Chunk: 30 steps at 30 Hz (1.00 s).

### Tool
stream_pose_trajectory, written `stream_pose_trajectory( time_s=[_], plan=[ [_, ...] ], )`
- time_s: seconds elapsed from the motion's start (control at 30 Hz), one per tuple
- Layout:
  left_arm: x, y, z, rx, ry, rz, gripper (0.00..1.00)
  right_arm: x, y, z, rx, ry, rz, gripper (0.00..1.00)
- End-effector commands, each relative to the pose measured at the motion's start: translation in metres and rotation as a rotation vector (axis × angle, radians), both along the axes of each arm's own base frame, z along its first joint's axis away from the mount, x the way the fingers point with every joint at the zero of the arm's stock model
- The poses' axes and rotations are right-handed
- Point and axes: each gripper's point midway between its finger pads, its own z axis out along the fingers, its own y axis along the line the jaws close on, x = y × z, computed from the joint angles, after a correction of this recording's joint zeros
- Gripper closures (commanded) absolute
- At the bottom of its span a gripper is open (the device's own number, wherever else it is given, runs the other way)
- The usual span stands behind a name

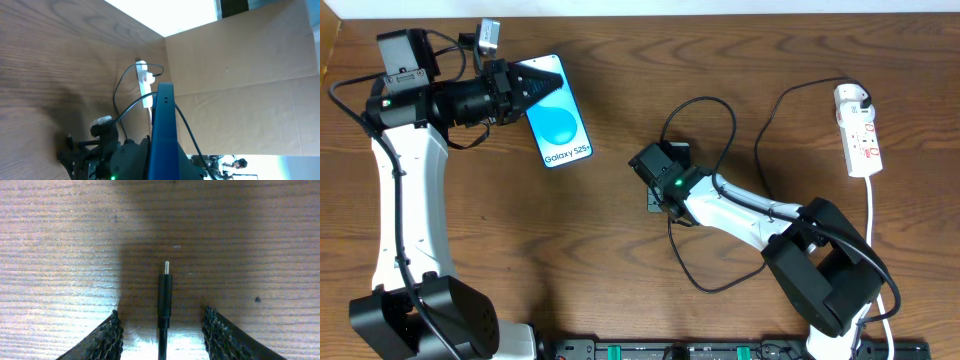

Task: Plug charger to phone and switch on socket
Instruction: 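Lower and close the right gripper on the cable near the plug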

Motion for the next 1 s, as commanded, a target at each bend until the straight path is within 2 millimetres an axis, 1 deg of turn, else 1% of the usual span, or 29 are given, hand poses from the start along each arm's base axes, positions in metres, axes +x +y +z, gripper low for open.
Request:
stream_pose_trajectory(
  time_s=[0.0,0.1,0.23,0.3,0.47,0.5,0.6,0.8,0.97],
  plan=[
    [-0.006,-0.002,0.011,-0.009,-0.037,-0.015,0.93,-0.011,-0.006,-0.015,0.011,0.093,-0.032,0.48],
    [-0.006,-0.002,0.011,-0.009,-0.037,-0.015,0.93,-0.018,-0.011,-0.016,0.036,0.175,-0.057,0.47],
    [-0.006,-0.002,0.011,-0.009,-0.037,-0.015,0.93,-0.016,-0.026,-0.008,0.011,0.225,-0.094,0.46],
    [-0.006,-0.002,0.011,-0.009,-0.037,-0.015,0.93,-0.015,-0.029,-0.002,0.006,0.246,-0.083,0.46],
    [-0.006,-0.002,0.011,-0.009,-0.037,-0.015,0.93,-0.014,-0.025,0.010,0.011,0.270,-0.059,0.43],
    [-0.006,-0.002,0.011,-0.009,-0.037,-0.015,0.93,-0.013,-0.022,0.012,0.021,0.271,-0.041,0.42],
    [-0.006,-0.002,0.011,-0.009,-0.037,-0.015,0.92,-0.013,-0.020,0.013,0.029,0.273,-0.039,0.42],
    [-0.006,-0.002,0.011,-0.009,-0.037,-0.015,0.92,-0.010,-0.020,0.013,0.040,0.264,-0.102,0.45],
    [-0.006,-0.002,0.011,-0.009,-0.037,-0.015,0.92,-0.008,-0.019,0.013,0.047,0.259,-0.119,0.48]
  ],
)
